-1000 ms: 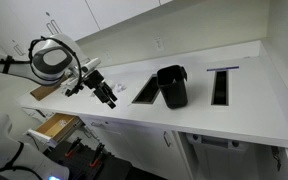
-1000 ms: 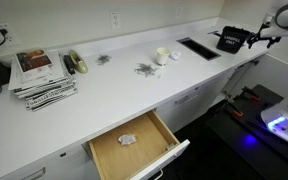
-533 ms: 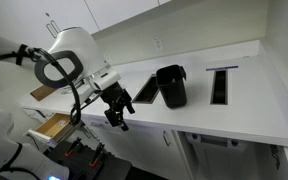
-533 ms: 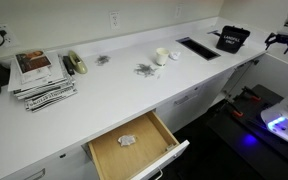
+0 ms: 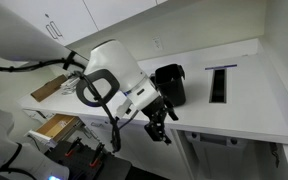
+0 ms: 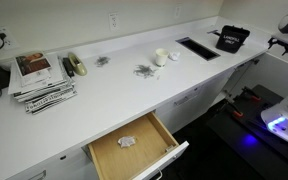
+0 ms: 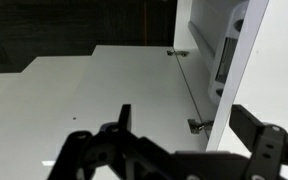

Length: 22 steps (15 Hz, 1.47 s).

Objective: Close the open cabinet door on the far right

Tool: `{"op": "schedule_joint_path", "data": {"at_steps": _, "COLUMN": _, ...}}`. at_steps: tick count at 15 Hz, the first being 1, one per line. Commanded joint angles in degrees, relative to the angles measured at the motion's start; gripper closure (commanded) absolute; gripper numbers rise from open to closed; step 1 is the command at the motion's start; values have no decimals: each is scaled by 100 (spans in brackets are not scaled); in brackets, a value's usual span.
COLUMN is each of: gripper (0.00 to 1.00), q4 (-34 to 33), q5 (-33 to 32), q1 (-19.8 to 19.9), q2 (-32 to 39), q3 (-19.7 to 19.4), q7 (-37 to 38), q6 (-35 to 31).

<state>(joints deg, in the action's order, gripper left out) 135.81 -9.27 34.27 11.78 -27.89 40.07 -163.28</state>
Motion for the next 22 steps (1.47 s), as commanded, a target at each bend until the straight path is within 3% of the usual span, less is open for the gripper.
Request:
{"op": "schedule_joint_path", "data": {"at_steps": 1, "gripper": 0, "q4": -1043, "q5": 581, "q1": -303, "q2": 1343, "q3": -470, "q7": 340, "q6": -313}}
{"op": "schedule_joint_path", "data": {"at_steps": 4, "gripper": 0, "q4": -1606, "q5": 1129, "q1": -413, "q2": 1919, "q3": -656, "q7": 188, "q6": 39}}
{"op": "schedule_joint_path", "data": {"at_steps": 5, "gripper": 0, "q4": -1209, "q5": 1192, "q1": -450, "q2": 1633, "q3": -679, "q7": -58, "q6": -197}}
{"op": "schedule_joint_path", "data": {"at_steps": 11, "gripper": 0, "q4": -1583, "q5": 1349, "q1": -479, "q2": 2048, "q3": -710, "q7": -37, "q6": -158}}
{"op": "schedule_joint_path", "data": {"at_steps": 17, "gripper": 0, "q4": -2833, "q5": 1771, "q1": -372, "q2": 3010, "q3": -1216, "q7": 483, "q6": 893}}
{"op": "schedule_joint_path", "data": {"at_steps": 22, "gripper": 0, "q4": -3998, "q5": 1748, "q1": 209, "q2": 3799, "q3": -1194, "q7": 329, "q6": 1417}}
